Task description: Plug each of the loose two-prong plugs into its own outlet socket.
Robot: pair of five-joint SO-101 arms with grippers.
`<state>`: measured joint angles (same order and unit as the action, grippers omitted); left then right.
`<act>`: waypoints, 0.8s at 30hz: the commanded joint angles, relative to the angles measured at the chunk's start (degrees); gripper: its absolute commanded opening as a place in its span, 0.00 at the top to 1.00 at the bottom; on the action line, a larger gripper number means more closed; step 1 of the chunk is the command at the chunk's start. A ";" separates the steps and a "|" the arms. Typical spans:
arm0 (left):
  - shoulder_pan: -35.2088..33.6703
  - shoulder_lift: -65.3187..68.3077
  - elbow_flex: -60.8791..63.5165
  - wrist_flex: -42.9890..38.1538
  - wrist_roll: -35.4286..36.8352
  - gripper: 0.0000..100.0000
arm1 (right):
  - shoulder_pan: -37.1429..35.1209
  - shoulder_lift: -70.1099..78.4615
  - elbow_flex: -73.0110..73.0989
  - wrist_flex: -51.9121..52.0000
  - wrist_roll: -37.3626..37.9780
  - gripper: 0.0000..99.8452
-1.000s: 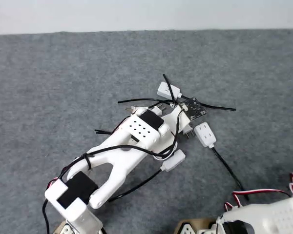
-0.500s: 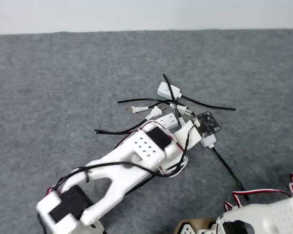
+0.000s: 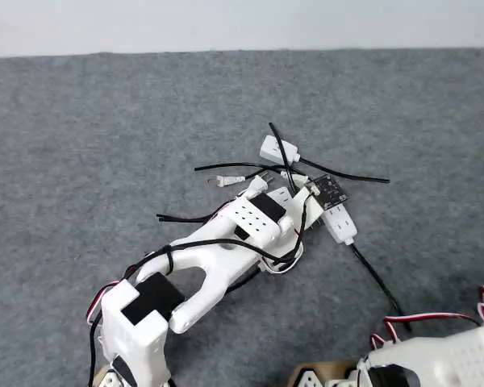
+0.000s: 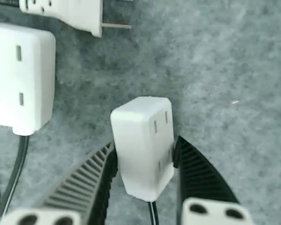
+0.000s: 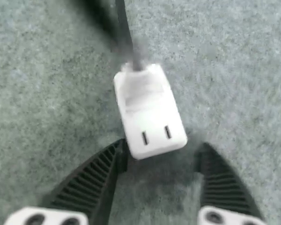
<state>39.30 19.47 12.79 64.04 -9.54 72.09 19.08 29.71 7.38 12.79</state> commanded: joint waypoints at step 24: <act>-10.37 -4.84 -2.33 0.97 -4.04 0.81 | -3.21 -19.91 -2.99 23.52 0.26 0.72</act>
<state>29.45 18.07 12.79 64.48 -12.88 69.54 2.20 29.36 30.42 12.79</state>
